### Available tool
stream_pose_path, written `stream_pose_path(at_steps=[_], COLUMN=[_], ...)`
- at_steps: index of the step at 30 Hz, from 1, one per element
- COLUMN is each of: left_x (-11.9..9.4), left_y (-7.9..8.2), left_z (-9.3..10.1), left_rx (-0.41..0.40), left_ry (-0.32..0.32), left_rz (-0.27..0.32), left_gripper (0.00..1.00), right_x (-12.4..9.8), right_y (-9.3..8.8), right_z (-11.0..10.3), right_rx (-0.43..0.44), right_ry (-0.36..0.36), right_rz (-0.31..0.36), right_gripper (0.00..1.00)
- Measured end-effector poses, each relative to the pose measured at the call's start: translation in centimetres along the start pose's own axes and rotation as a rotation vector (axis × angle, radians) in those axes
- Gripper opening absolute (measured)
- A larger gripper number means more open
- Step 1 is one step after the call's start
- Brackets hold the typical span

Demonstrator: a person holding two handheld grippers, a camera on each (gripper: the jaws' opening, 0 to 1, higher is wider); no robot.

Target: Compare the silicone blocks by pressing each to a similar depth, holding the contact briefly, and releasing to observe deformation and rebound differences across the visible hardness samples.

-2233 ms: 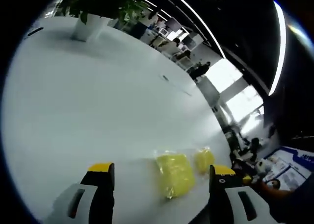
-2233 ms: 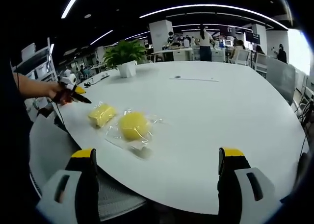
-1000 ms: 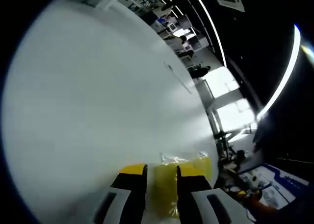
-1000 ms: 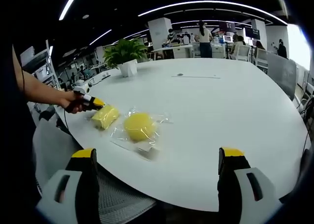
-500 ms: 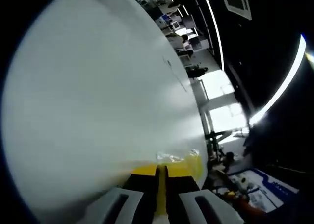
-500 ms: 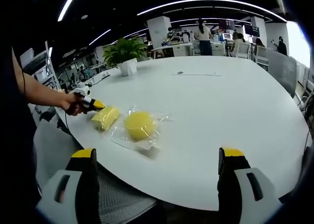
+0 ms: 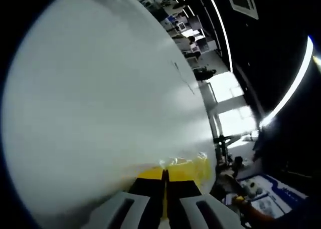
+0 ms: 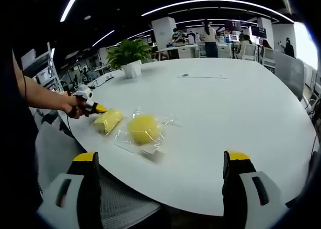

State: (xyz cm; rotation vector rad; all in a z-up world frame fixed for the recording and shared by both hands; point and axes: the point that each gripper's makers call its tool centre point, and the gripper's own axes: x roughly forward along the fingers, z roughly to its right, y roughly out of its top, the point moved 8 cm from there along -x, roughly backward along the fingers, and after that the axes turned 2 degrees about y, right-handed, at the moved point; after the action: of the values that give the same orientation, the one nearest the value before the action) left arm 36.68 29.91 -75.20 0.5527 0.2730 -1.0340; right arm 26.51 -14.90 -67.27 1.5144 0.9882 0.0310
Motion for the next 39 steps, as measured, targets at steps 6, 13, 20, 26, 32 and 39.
stream_pose_path(at_steps=[6, 13, 20, 26, 32, 39], left_x=[-0.9, -1.7, -2.3, -3.2, -4.1, -4.5], left_y=[0.3, 0.7, 0.5, 1.1, 1.2, 0.9], left_z=[1.2, 3.1, 4.9, 6.4, 7.5, 9.4], left_rx=[0.034, 0.224, 0.220, 0.357, 0.462, 0.584], left_ry=[-0.017, -0.027, -0.128, -0.131, -0.044, -0.012], left_rz=[0.063, 0.132, 0.122, 0.148, 0.123, 0.122], left_gripper=[0.00, 0.00, 0.00, 0.00, 0.00, 0.00], right_x=[0.1, 0.5, 0.5, 0.3, 0.4, 0.1], right_y=[0.6, 1.3, 1.8, 1.7, 2.0, 2.1], right_z=[0.4, 0.3, 0.0, 0.0, -0.3, -0.5], right_rx=[-0.001, -0.005, -0.021, -0.020, -0.030, -0.029], right_ry=[-0.002, 0.010, 0.022, 0.019, 0.026, 0.035], right_rz=[0.011, 0.028, 0.038, 0.042, 0.046, 0.063], right_gripper=[0.96, 0.96, 0.96, 0.96, 0.96, 0.96])
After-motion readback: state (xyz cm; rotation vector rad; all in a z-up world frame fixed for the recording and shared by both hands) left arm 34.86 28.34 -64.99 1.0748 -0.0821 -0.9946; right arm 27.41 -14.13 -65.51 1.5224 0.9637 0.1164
